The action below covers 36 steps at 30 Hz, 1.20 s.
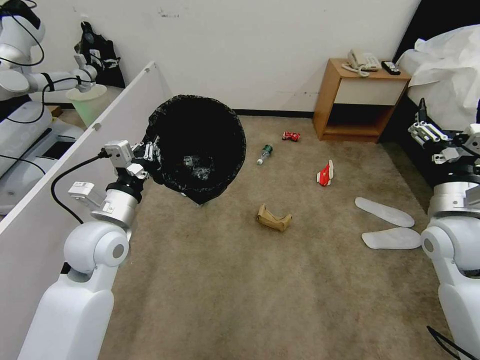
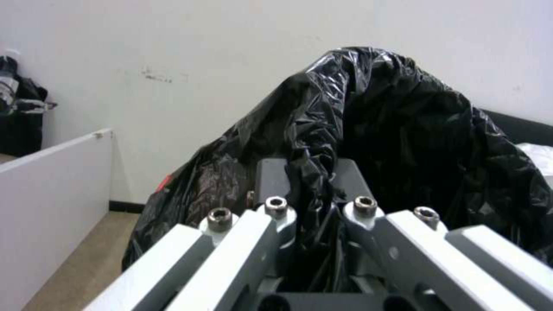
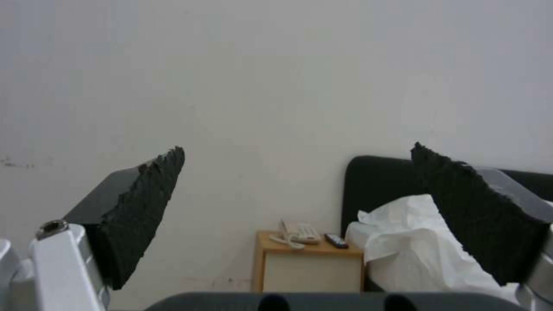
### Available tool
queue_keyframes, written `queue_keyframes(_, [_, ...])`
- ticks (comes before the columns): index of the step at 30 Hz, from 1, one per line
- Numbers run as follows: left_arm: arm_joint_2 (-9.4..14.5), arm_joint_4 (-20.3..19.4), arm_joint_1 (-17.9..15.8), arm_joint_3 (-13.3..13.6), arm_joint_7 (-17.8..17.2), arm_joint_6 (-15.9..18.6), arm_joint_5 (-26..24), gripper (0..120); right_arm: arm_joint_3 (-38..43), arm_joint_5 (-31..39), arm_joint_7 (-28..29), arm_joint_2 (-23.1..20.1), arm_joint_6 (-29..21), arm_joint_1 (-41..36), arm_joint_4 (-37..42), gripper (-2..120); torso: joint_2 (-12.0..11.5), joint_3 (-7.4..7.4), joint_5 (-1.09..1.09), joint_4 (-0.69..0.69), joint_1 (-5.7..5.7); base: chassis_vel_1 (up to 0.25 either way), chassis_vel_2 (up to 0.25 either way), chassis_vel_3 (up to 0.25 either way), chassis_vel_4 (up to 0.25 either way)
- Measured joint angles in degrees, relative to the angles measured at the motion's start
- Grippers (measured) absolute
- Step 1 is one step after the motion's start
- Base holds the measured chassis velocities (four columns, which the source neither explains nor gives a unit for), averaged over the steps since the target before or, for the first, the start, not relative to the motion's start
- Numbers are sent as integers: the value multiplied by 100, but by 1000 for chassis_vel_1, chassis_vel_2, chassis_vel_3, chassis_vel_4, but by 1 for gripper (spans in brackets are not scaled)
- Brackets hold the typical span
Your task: Pick up the trash bin, then pick up the garbage from the floor and place it into the trash bin.
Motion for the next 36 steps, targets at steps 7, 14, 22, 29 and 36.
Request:
queue_keyframes(7, [11,-9,7,-10,-2,0,-38,3,-2,9,-6,1,-21,0,22,100,0,0,0,1,0,-8,-25,11,22])
queue_keyframes(14, [15,-24,30,-13,-3,1,-68,3,-22,9,-2,8,74,2,1,100,0,0,2,-2,0,-88,-147,91,157])
queue_keyframes(22, [12,-24,27,5,-13,8,-79,3,-44,34,-3,0,143,25,-9,100,0,0,-2,1,0,-42,-67,35,49])
queue_keyframes(29, [14,-24,22,11,-23,12,-101,3,-65,36,-20,1,175,38,-28,100,0,0,-1,2,0,0,0,0,0])
queue_keyframes(36, [14,-24,18,14,-26,14,-126,3,-69,62,-5,2,136,50,-10,100,0,0,1,-1,0,0,0,0,0])
